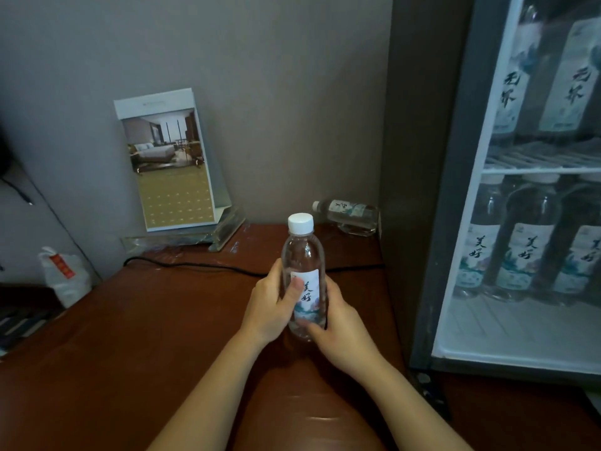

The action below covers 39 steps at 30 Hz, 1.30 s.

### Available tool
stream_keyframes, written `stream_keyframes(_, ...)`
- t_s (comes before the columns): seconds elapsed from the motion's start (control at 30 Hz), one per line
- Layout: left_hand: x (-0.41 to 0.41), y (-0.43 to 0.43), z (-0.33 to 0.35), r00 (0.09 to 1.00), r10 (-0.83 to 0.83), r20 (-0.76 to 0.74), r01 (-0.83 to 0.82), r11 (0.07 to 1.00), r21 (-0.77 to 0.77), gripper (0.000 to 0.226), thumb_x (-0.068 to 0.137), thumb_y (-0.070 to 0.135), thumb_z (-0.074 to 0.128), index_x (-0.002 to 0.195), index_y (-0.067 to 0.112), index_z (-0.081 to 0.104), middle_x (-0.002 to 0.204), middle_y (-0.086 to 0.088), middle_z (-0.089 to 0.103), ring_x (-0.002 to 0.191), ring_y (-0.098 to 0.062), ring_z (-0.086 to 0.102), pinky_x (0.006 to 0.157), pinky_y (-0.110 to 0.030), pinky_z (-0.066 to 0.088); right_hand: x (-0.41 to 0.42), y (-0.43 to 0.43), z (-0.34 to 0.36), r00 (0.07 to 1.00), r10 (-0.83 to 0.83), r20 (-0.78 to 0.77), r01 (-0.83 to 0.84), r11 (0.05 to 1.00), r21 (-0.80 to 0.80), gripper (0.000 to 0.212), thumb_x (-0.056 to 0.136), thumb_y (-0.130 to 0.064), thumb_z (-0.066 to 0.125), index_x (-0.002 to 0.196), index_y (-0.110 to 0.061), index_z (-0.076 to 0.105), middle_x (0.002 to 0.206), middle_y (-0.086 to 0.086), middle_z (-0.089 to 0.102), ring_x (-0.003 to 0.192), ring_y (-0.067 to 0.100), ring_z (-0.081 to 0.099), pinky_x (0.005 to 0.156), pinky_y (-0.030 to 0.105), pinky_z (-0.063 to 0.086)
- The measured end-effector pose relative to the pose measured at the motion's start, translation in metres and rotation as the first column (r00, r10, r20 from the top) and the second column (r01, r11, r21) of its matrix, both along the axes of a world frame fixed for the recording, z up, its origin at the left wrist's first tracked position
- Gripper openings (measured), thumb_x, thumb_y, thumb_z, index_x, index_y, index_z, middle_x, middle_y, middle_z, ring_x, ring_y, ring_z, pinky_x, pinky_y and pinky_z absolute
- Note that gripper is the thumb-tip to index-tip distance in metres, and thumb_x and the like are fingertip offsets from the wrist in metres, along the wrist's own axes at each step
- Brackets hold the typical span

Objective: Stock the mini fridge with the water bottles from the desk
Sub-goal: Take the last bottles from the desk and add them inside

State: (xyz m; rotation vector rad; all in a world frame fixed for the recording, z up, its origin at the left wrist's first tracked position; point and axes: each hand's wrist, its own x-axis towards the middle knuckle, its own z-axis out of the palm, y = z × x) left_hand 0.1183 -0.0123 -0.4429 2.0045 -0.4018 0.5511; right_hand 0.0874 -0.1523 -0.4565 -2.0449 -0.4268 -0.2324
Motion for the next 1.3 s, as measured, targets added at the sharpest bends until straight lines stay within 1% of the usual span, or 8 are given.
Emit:
stream_keyframes(0.27, -0.017, -0.008, 0.011, 0.979, 0.074, -0.189, -0.073, 0.997, 0.011, 0.024, 0.063, 0.032, 0.060, 0.085, 0.036, 0.053, 0.080, 0.019, 0.064, 0.075, 0.007, 0.062, 0.067, -0.015, 0.047, 0.001, 0.002, -0.001, 0.998, 0.000, -0.065, 0.000, 1.000, -0.012, 0.065, 0.077, -0.027, 0.067, 0.129, -0.025, 0.027, 0.114, 0.001, 0.063, 0.098, 0.018, 0.064, 0.081, 0.038, 0.054)
stream_keyframes(0.47, -0.053, -0.001, 0.019, 0.960, 0.137, -0.243, -0.129, 0.990, 0.052, 0.027, 0.070, 0.032, 0.062, 0.095, 0.034, 0.053, 0.089, 0.016, 0.066, 0.090, -0.006, 0.064, 0.079, -0.031, 0.052, -0.021, 0.002, 0.008, 0.997, 0.069, 0.031, -0.064, 0.989, -0.136, 0.067, 0.078, -0.032, 0.067, 0.133, -0.024, 0.029, 0.119, -0.001, 0.062, 0.104, 0.018, 0.061, 0.083, 0.035, 0.053)
stream_keyframes(0.63, -0.097, 0.004, 0.051, 0.971, 0.170, -0.167, -0.160, 0.985, 0.071, 0.043, 0.068, 0.041, 0.056, 0.109, 0.034, 0.046, 0.096, 0.020, 0.061, 0.094, -0.007, 0.061, 0.078, -0.025, 0.048, -0.050, 0.006, 0.035, 0.969, 0.129, 0.210, -0.115, 0.990, -0.077, 0.071, 0.076, -0.035, 0.069, 0.136, -0.033, 0.030, 0.121, -0.011, 0.060, 0.107, 0.009, 0.059, 0.088, 0.032, 0.052)
stream_keyframes(0.73, -0.119, 0.004, 0.072, 0.981, 0.124, -0.147, -0.105, 0.986, 0.132, 0.061, 0.063, 0.051, 0.054, 0.121, 0.037, 0.041, 0.109, 0.015, 0.062, 0.103, -0.007, 0.060, 0.088, -0.032, 0.049, -0.074, 0.002, 0.049, 0.959, 0.142, 0.244, -0.154, 0.987, 0.033, 0.070, 0.077, -0.030, 0.070, 0.136, -0.037, 0.032, 0.125, -0.015, 0.055, 0.109, 0.000, 0.056, 0.086, 0.023, 0.052)
stream_keyframes(0.83, -0.137, -0.008, 0.085, 0.987, 0.065, -0.145, -0.045, 0.989, 0.140, 0.053, 0.067, 0.044, 0.057, 0.117, 0.042, 0.039, 0.108, 0.019, 0.060, 0.106, -0.008, 0.059, 0.092, -0.036, 0.049, -0.098, -0.013, 0.058, 0.959, 0.126, 0.254, -0.153, 0.984, 0.091, 0.069, 0.078, -0.030, 0.069, 0.136, -0.040, 0.033, 0.124, -0.016, 0.053, 0.108, -0.003, 0.055, 0.086, 0.021, 0.052)
stream_keyframes(0.97, -0.153, -0.038, 0.089, 0.983, -0.083, -0.165, 0.096, 0.993, 0.071, 0.051, 0.066, 0.045, 0.061, 0.110, 0.055, 0.037, 0.115, 0.019, 0.059, 0.109, -0.004, 0.059, 0.095, -0.041, 0.049, -0.120, -0.049, 0.066, 0.954, 0.060, 0.293, -0.079, 0.996, 0.052, 0.074, 0.074, -0.034, 0.070, 0.137, -0.041, 0.032, 0.119, -0.013, 0.052, 0.106, -0.003, 0.052, 0.086, 0.020, 0.048)
stream_keyframes(1.2, -0.165, -0.105, 0.091, 0.947, -0.281, -0.156, 0.287, 0.958, 0.018, 0.051, 0.067, 0.044, 0.061, 0.109, 0.059, 0.036, 0.119, 0.019, 0.057, 0.113, -0.002, 0.056, 0.097, -0.043, 0.048, -0.153, -0.119, 0.077, 0.943, -0.041, 0.329, 0.038, 0.999, 0.016, 0.068, 0.076, -0.030, 0.072, 0.135, -0.031, 0.039, 0.121, -0.014, 0.057, 0.108, -0.001, 0.055, 0.089, 0.023, 0.049)
stream_keyframes(1.3, -0.167, -0.132, 0.094, 0.931, -0.329, -0.157, 0.337, 0.941, 0.027, 0.049, 0.069, 0.043, 0.060, 0.107, 0.061, 0.035, 0.116, 0.025, 0.057, 0.111, 0.003, 0.055, 0.097, -0.040, 0.048, -0.164, -0.144, 0.080, 0.939, -0.096, 0.329, 0.088, 0.995, 0.040, 0.066, 0.076, -0.026, 0.072, 0.133, -0.037, 0.039, 0.118, -0.017, 0.059, 0.106, -0.004, 0.057, 0.088, 0.020, 0.049)
